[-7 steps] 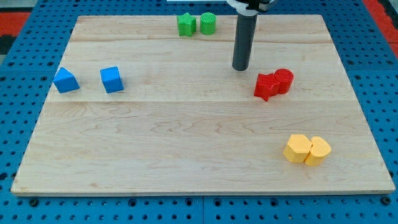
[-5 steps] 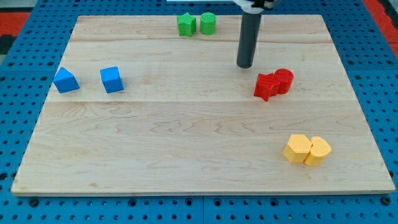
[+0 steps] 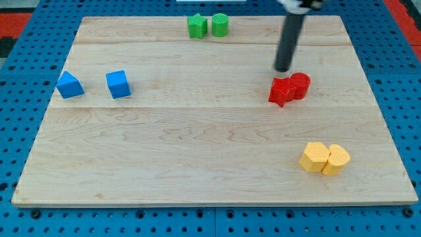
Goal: Place the red circle and red star towards the top right corner
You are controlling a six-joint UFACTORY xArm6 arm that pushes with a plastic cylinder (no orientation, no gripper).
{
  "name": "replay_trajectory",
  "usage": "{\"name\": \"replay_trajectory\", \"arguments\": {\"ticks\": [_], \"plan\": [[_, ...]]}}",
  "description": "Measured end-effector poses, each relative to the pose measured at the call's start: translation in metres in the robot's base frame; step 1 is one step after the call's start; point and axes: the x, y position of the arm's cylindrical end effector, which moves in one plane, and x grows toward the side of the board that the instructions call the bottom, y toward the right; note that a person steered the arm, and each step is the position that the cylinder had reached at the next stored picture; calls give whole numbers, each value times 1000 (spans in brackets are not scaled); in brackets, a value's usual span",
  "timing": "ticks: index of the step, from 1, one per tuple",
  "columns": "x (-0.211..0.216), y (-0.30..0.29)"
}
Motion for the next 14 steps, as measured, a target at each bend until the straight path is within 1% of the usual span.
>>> {"name": "replay_trajectory", "arguments": {"ticks": [1, 2, 3, 4, 5, 10, 11, 12, 13, 14], "plan": [[28, -42], [72, -45], [91, -11], [84, 52], [54, 80], [-78, 76], [-38, 83], [24, 101], [53, 83], [36, 29]]}}
